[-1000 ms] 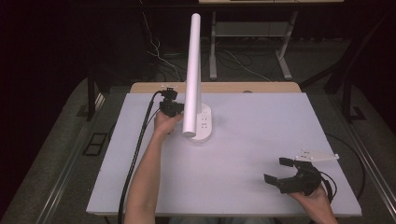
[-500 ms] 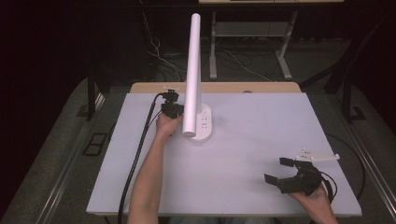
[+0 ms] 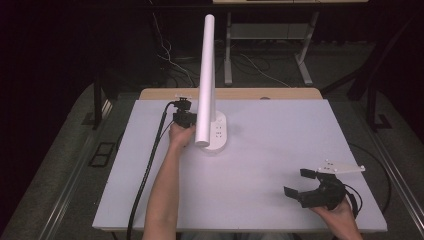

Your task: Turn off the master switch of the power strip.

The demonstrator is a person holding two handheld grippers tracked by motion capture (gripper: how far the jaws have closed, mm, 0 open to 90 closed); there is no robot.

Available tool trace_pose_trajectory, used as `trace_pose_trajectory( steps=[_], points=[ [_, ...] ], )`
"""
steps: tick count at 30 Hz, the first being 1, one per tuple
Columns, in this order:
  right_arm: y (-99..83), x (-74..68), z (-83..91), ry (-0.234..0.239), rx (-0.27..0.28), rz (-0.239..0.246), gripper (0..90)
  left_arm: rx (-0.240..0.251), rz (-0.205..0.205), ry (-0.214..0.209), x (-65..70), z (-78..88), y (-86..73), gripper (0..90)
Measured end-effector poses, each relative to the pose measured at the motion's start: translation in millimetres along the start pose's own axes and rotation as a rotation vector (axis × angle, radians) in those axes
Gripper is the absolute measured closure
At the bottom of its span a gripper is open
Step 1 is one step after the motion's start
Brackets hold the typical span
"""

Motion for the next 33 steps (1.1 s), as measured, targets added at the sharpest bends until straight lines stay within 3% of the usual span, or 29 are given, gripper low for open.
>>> trace_pose_trajectory(
  steps=[6,8,14,23,33],
  points=[
    [0.3,-0.9,0.3,-0.003,0.004,0.012,0.1,-0.019,-0.022,0.053,2.4,-0.5,-0.6,90.0],
    [0.2,-1.3,0.1,-0.005,-0.001,0.012,0.1,-0.023,-0.002,0.059,3.7,-1.6,-0.3,90.0],
    [1.1,-2.2,2.6,-0.009,0.009,0.015,0.1,-0.036,0.001,0.087,4.2,-2.0,0.2,90.0],
    [1.5,-1.8,3.1,-0.009,0.015,0.018,0.1,-0.039,-0.006,0.094,4.5,-3.1,-1.3,90.0],
    [1.0,-1.8,1.1,-0.008,0.012,0.021,0.1,0.014,0.038,0.061,3.9,-2.8,-1.5,90.0]
  ],
)
Point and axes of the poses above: each handheld gripper's, and its own axes: z roughly backward along the jaws, y roughly out of its top, x roughly to its right, the point moved 9 cm from there along -z, roughly forward along the jaws, and after that the axes turned 14 degrees about -y, right-handed, at the moved point
